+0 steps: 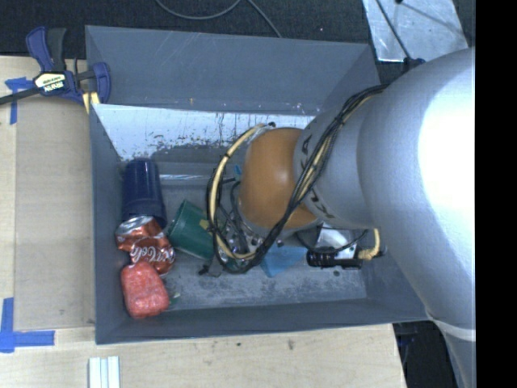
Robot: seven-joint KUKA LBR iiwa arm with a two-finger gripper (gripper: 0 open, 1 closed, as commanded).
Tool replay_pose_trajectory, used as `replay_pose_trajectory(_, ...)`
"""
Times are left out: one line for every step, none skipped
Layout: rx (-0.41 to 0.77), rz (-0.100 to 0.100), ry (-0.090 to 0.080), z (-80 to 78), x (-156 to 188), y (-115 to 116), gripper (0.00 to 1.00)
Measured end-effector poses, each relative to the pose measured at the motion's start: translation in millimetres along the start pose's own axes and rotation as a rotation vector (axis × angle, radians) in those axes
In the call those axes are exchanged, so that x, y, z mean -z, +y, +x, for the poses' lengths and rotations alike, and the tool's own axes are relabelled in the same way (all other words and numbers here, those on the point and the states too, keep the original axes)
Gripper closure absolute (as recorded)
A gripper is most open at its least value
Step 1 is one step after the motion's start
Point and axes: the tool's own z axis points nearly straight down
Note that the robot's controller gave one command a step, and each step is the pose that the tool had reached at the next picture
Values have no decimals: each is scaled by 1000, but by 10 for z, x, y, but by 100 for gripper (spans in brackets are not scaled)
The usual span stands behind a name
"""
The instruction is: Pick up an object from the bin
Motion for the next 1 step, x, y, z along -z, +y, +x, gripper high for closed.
replay_pose_trajectory(-27,-8,-7,2,-10,-31,100)
